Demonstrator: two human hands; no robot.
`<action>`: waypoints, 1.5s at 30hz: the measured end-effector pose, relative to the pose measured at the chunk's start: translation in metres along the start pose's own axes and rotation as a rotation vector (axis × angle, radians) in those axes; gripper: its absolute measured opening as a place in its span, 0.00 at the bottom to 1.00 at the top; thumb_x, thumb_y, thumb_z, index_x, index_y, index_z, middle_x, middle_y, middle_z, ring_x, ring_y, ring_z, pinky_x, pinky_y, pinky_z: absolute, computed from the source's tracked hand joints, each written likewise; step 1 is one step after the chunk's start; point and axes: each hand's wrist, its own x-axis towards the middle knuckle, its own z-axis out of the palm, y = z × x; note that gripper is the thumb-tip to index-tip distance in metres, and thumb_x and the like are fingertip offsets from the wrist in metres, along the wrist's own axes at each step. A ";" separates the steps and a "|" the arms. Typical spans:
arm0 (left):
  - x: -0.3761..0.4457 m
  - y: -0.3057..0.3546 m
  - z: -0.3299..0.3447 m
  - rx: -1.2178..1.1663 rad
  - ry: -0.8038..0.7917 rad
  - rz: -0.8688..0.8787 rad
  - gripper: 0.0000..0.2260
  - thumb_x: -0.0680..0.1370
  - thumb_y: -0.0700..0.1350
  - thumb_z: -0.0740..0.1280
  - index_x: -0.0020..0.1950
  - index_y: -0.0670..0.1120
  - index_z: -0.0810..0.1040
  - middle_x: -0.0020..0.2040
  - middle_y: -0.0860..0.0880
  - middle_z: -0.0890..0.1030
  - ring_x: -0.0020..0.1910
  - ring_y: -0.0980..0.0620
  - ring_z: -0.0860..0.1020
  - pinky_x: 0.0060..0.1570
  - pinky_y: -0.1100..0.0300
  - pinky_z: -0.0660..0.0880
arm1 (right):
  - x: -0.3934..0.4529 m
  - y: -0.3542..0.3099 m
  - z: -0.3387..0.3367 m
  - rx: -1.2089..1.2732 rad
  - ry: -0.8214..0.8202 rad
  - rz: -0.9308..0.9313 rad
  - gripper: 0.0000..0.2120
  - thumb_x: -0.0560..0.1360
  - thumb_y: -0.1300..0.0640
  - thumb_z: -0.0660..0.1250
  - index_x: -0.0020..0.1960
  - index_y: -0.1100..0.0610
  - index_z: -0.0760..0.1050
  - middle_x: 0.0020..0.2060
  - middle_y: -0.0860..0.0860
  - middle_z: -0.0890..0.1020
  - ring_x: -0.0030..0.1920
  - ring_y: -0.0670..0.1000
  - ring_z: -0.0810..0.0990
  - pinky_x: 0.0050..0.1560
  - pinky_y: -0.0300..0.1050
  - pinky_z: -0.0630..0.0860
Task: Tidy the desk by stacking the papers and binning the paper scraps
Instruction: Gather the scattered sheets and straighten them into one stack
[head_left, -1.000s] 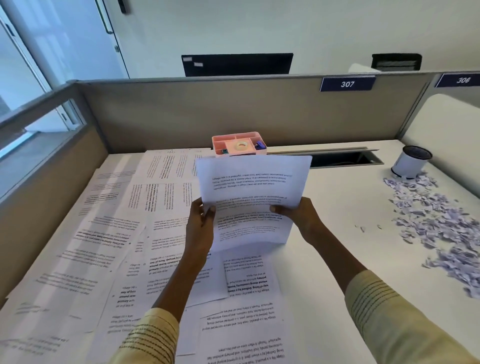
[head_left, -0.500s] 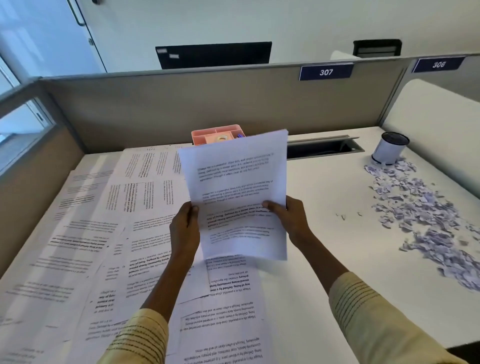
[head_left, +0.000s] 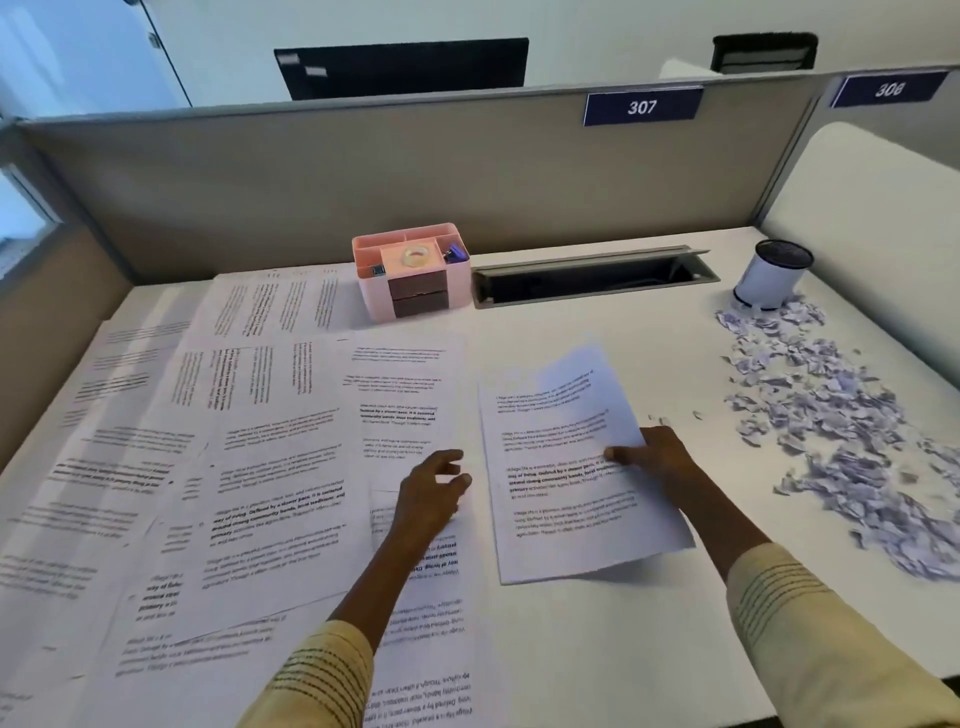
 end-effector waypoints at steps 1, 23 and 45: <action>-0.001 0.000 0.004 0.023 0.002 0.003 0.14 0.77 0.42 0.67 0.63 0.48 0.76 0.57 0.48 0.79 0.50 0.47 0.80 0.51 0.50 0.79 | -0.003 -0.003 -0.001 -0.028 0.002 0.008 0.24 0.55 0.46 0.79 0.43 0.61 0.82 0.41 0.57 0.84 0.41 0.55 0.80 0.40 0.44 0.73; -0.030 -0.020 -0.018 0.315 0.194 0.238 0.13 0.80 0.35 0.60 0.61 0.46 0.78 0.59 0.49 0.77 0.49 0.58 0.73 0.47 0.76 0.65 | -0.049 -0.047 0.062 -0.321 0.217 -0.263 0.15 0.70 0.54 0.73 0.54 0.60 0.79 0.46 0.59 0.79 0.48 0.53 0.77 0.46 0.38 0.63; -0.038 -0.127 -0.226 0.773 0.198 -0.208 0.46 0.64 0.64 0.74 0.73 0.46 0.60 0.66 0.39 0.63 0.65 0.39 0.64 0.62 0.49 0.66 | -0.117 -0.105 0.253 -0.782 0.194 0.033 0.34 0.68 0.43 0.73 0.65 0.61 0.66 0.61 0.62 0.69 0.62 0.64 0.69 0.58 0.57 0.72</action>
